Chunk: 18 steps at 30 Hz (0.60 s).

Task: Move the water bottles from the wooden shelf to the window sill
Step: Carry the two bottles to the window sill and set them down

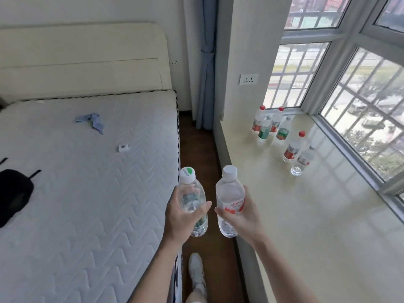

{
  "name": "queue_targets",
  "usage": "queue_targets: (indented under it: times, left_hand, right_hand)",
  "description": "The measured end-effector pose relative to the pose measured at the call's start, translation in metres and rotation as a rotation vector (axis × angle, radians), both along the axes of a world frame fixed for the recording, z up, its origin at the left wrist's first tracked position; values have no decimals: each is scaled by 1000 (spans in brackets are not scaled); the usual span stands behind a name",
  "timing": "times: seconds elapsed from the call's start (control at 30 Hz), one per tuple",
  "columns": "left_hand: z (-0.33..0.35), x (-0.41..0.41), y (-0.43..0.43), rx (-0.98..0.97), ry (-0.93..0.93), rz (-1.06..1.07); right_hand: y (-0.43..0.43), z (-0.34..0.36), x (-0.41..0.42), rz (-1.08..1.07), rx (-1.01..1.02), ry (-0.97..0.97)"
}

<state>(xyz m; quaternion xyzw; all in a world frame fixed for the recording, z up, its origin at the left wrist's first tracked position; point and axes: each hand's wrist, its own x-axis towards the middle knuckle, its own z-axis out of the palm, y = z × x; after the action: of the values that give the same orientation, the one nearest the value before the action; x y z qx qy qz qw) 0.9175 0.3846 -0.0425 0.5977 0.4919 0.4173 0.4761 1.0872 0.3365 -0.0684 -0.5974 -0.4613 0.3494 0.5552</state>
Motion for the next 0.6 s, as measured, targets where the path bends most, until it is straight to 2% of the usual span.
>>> queue_targets:
  times: [0.37, 0.6]
  left_hand:
    - [13, 24, 228, 65, 9, -60]
    - [1, 42, 310, 35, 51, -82]
  right_hand:
    - [223, 20, 38, -67, 21, 15]
    - [304, 9, 54, -68, -21, 33]
